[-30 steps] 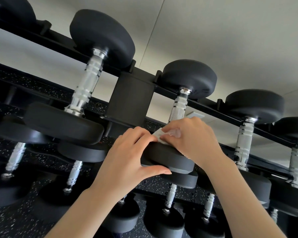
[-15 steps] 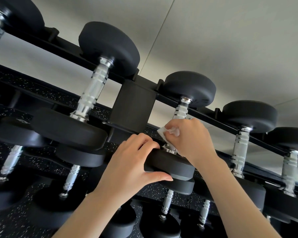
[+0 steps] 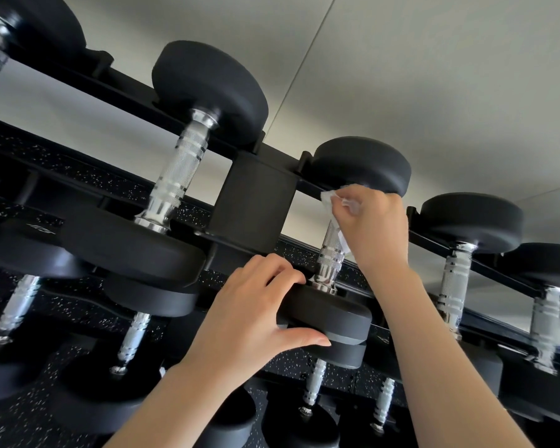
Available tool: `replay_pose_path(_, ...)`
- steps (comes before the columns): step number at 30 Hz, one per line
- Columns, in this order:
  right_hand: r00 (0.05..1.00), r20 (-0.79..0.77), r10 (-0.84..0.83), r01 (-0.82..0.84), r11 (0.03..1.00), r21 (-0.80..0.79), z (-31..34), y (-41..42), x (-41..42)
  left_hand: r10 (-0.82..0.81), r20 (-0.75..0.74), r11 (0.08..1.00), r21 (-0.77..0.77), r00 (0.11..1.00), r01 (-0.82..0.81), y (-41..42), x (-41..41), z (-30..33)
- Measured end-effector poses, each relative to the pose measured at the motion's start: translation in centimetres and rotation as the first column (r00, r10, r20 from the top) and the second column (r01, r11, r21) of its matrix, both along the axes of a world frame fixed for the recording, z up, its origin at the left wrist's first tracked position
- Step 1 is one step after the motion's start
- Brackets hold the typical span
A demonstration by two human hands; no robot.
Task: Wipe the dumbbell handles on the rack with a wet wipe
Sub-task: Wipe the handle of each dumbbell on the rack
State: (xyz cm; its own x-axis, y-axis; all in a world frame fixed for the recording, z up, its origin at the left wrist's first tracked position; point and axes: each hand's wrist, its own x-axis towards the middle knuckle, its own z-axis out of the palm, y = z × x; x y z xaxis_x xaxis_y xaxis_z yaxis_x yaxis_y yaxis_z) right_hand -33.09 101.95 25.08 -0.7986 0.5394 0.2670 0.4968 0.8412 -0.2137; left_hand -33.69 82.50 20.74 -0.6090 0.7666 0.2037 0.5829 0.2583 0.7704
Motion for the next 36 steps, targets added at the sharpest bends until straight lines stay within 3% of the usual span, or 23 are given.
replay_pose_path(5, 0.985, -0.171, 0.011, 0.003, 0.997, 0.080, -0.3, 0.4, -0.1, -0.011, -0.018, 1.000, -0.002, 1.000, 0.011, 0.0, -0.2, 0.0)
replay_pose_path(13, 0.996, -0.083, 0.018, -0.004, 0.987, 0.159, -0.6, 0.1, 0.9, -0.026, -0.022, 1.000, 0.002, 0.999, 0.026, 0.1, -0.2, -0.2)
replay_pose_path(21, 0.992, -0.119, -0.041, 0.018, 0.981, -0.191, -0.3, -0.6, 1.6, -0.034, -0.064, 0.999, -0.030, 0.997, 0.032, 0.1, -0.2, 0.2)
replay_pose_path(28, 0.997, -0.031, -0.077, 0.052, 0.873, -0.485, 0.9, -1.6, 4.2, -0.113, -0.077, 0.993, -0.047, 0.991, 0.109, 0.6, 0.0, 0.9)
replay_pose_path(36, 0.948, -0.194, -0.252, 0.127, 0.860, -0.495, 3.0, 0.5, 10.4, -0.177, -0.163, 0.984, -0.027, 0.971, 0.176, 4.3, 2.7, 3.0)
